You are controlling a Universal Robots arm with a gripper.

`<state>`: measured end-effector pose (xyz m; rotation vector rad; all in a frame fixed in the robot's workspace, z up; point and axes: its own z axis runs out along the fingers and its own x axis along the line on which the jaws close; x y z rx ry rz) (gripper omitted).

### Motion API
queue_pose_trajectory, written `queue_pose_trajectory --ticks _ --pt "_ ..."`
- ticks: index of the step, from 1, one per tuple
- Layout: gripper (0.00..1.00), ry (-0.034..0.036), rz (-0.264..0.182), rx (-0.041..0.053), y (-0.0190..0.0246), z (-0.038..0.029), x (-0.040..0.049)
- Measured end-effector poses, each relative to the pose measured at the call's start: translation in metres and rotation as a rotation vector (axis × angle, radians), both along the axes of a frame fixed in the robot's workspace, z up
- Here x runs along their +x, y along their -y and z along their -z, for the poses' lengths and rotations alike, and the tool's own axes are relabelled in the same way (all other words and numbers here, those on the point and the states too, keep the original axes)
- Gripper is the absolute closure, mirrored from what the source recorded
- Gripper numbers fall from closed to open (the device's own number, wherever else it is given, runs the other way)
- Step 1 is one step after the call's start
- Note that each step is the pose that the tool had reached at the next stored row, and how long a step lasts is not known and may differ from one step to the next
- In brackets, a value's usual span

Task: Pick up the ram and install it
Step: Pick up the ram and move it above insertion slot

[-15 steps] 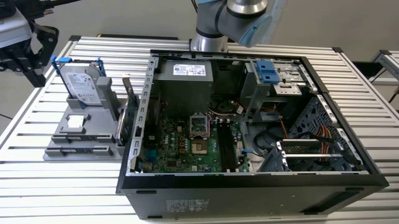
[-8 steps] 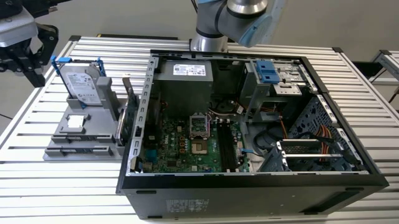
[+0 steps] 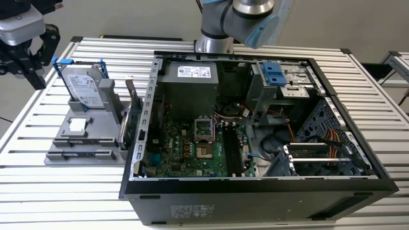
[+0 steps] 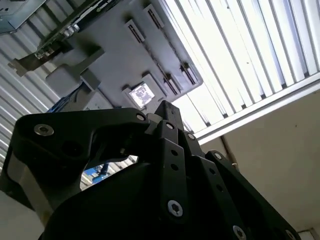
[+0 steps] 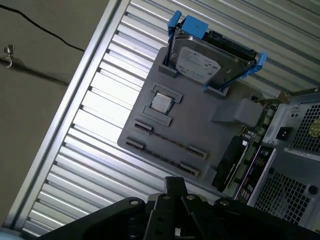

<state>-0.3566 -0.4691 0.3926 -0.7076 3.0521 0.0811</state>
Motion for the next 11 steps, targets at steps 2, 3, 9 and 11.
queue_pose_trajectory --ticks 2,3,9,11 --pt "1.00 0.0000 -0.026 0.0000 0.0000 0.0000 0.0000" --pt "1.00 0.0000 -0.041 0.0000 0.0000 0.0000 0.0000" --pt "1.00 0.0000 -0.120 0.0000 0.0000 0.0000 0.0000" --pt "1.00 0.0000 -0.143 0.0000 0.0000 0.0000 0.0000"
